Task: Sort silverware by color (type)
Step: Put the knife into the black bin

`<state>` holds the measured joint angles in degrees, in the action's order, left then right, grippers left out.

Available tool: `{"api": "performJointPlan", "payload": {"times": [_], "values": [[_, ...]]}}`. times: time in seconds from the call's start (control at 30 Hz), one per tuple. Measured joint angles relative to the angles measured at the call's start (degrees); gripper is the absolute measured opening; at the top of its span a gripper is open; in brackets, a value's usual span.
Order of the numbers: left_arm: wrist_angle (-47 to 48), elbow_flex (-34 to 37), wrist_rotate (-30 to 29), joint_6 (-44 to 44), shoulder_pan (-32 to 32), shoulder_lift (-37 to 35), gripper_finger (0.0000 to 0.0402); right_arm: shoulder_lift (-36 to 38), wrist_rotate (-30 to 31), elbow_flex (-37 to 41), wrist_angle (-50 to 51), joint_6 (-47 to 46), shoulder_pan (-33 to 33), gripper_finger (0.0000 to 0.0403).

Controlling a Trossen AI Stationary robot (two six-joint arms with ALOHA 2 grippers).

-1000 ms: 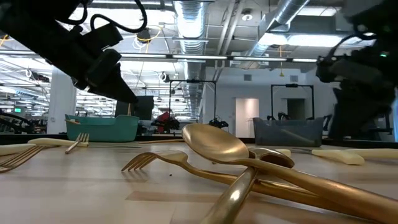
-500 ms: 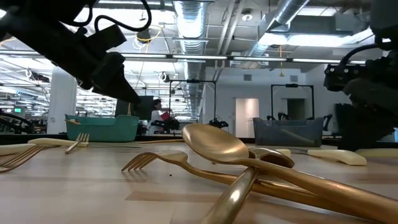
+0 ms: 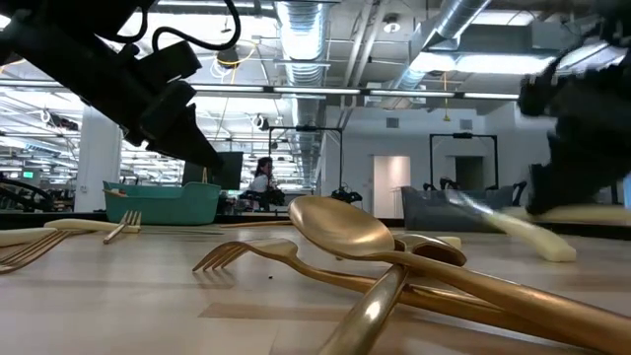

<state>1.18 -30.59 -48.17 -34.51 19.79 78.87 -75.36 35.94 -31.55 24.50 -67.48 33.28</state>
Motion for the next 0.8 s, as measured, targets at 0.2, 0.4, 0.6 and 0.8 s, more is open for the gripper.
{"api": "performJointPlan", "payload": {"times": [0.2,0.4,0.6,0.8], "values": [[-0.7,0.0,0.1,0.0,0.0,0.0,0.0148,4.1,12.3,-1.7,5.7,9.6,1.5,0.0014],[-1.0,0.0,-0.1,0.3,0.0,0.0,0.0148,6.3,27.2,-1.9,12.4,16.9,-4.7,0.0022],[-1.1,0.0,0.1,0.4,0.0,0.0,0.0148,11.9,20.6,-1.9,10.6,26.7,-17.4,0.0021],[-1.1,0.0,0.8,0.4,0.0,0.0,0.0148,13.4,-3.4,-2.0,4.7,27.3,-22.7,0.0057]]}}
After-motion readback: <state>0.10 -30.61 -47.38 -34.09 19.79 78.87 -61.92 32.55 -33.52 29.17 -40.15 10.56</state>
